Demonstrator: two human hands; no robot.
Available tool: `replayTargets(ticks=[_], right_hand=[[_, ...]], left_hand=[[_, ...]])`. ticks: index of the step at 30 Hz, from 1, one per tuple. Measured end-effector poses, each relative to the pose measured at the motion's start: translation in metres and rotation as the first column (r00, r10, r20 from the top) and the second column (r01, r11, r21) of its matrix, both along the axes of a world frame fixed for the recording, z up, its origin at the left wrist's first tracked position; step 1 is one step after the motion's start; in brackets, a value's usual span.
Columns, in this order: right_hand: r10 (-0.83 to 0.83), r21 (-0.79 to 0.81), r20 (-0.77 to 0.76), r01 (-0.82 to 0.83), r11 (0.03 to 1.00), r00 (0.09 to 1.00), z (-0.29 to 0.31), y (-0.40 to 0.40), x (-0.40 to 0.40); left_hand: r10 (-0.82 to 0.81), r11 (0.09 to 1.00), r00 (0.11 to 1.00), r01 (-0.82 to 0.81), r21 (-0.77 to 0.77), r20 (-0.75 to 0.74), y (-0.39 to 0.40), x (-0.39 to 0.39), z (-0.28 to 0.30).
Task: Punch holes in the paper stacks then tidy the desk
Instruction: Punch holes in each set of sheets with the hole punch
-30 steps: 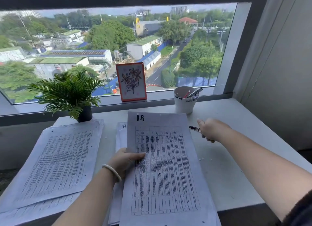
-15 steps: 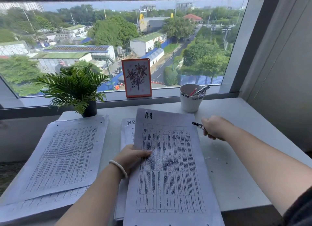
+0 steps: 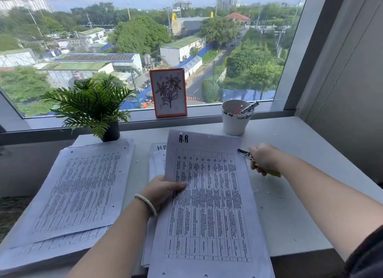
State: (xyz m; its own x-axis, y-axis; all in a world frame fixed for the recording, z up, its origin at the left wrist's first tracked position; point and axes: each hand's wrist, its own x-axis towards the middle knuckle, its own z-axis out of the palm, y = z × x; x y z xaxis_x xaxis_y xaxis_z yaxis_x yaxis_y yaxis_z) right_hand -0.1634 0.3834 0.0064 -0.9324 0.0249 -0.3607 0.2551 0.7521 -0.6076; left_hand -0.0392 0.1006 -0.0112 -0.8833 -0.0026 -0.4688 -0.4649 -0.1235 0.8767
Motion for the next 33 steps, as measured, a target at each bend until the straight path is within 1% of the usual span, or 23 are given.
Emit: replayTargets(ticks=[3, 7, 12, 14, 16, 17, 18, 19, 20, 21, 22, 23, 24, 25, 26, 27, 29, 30, 31, 32, 33], right_hand=[[0.018, 0.043, -0.026, -0.017, 0.999, 1.000, -0.002, 0.002, 0.001], [0.029, 0.156, -0.082, -0.015, 0.988, 0.996, -0.002, 0.004, 0.006], [0.086, 0.217, -0.074, -0.068, 0.974, 0.993, -0.003, 0.005, 0.007], [0.105, 0.229, -0.084, -0.083, 0.970, 0.991, -0.002, 0.005, 0.008], [0.123, 0.274, -0.094, -0.093, 0.957, 0.988, 0.001, 0.005, 0.009], [0.130, 0.302, -0.103, -0.093, 0.949, 0.986, 0.002, 0.005, 0.010], [0.136, 0.329, -0.120, -0.090, 0.940, 0.983, 0.003, 0.005, 0.010], [0.144, 0.353, -0.139, -0.087, 0.932, 0.980, 0.004, 0.005, 0.010], [0.162, 0.378, -0.160, -0.091, 0.921, 0.974, 0.003, 0.006, 0.009], [0.186, 0.400, -0.178, -0.102, 0.911, 0.966, 0.002, 0.006, 0.008], [0.215, 0.423, -0.197, -0.115, 0.899, 0.956, 0.002, 0.006, 0.008], [0.242, 0.444, -0.217, -0.125, 0.887, 0.946, 0.002, 0.005, 0.008], [0.272, 0.468, -0.237, -0.135, 0.873, 0.933, 0.003, 0.004, 0.009], [0.300, 0.494, -0.253, -0.144, 0.857, 0.920, 0.004, 0.002, 0.010], [0.332, 0.521, -0.266, -0.154, 0.839, 0.905, 0.006, 0.001, 0.012], [0.360, 0.543, -0.272, -0.167, 0.823, 0.892, 0.009, -0.001, 0.015], [0.402, 0.569, -0.272, -0.191, 0.800, 0.874, 0.013, -0.002, 0.021], [0.415, 0.576, -0.274, -0.198, 0.793, 0.867, 0.013, -0.001, 0.024], [0.425, 0.583, -0.279, -0.200, 0.788, 0.861, 0.013, 0.000, 0.026], [0.438, 0.591, -0.285, -0.204, 0.781, 0.853, 0.013, 0.001, 0.026], [0.451, 0.599, -0.285, -0.209, 0.773, 0.846, 0.011, 0.002, 0.027]], left_hand=[[-0.005, 1.000, 1.000, 0.005, -0.011, -0.001, 0.000, 0.000, 0.000], [-0.008, 1.000, 1.000, 0.008, -0.023, -0.005, 0.000, 0.000, 0.001], [-0.042, 0.998, 0.999, 0.041, -0.042, -0.015, 0.001, 0.000, 0.002], [-0.044, 0.999, 0.999, 0.044, -0.010, -0.024, 0.002, 0.000, 0.003], [-0.030, 0.999, 0.999, 0.031, 0.036, -0.028, 0.001, 0.000, 0.005], [-0.029, 0.999, 0.999, 0.030, 0.016, -0.044, -0.001, -0.002, 0.006], [-0.036, 0.999, 0.997, 0.033, -0.036, -0.071, -0.003, -0.005, 0.008], [-0.032, 0.992, 0.995, 0.020, -0.126, -0.098, -0.005, -0.010, 0.011], [-0.013, 0.967, 0.991, -0.021, -0.253, -0.134, -0.008, -0.015, 0.015], [0.004, 0.906, 0.982, -0.083, -0.416, -0.188, -0.008, -0.022, 0.021], [-0.038, 0.808, 0.963, -0.127, -0.576, -0.266, -0.006, -0.029, 0.029], [-0.157, 0.681, 0.932, -0.138, -0.719, -0.327, 0.000, -0.037, 0.039], [-0.313, 0.550, 0.887, -0.123, -0.826, -0.340, 0.010, -0.047, 0.050], [-0.459, 0.426, 0.839, -0.078, -0.901, -0.290, 0.022, -0.057, 0.061], [-0.569, 0.330, 0.794, -0.018, -0.944, -0.214, 0.036, -0.067, 0.072], [-0.632, 0.280, 0.764, 0.067, -0.958, -0.131, 0.049, -0.078, 0.079], [-0.696, 0.247, 0.718, 0.246, -0.937, 0.005, 0.074, -0.097, 0.089], [-0.714, 0.203, 0.697, 0.295, -0.934, 0.065, 0.086, -0.102, 0.091], [-0.724, 0.138, 0.680, 0.311, -0.941, 0.119, 0.095, -0.107, 0.092], [-0.734, 0.086, 0.664, 0.297, -0.951, 0.141, 0.103, -0.111, 0.091], [-0.746, 0.052, 0.650, 0.277, -0.959, 0.147, 0.109, -0.114, 0.089]])
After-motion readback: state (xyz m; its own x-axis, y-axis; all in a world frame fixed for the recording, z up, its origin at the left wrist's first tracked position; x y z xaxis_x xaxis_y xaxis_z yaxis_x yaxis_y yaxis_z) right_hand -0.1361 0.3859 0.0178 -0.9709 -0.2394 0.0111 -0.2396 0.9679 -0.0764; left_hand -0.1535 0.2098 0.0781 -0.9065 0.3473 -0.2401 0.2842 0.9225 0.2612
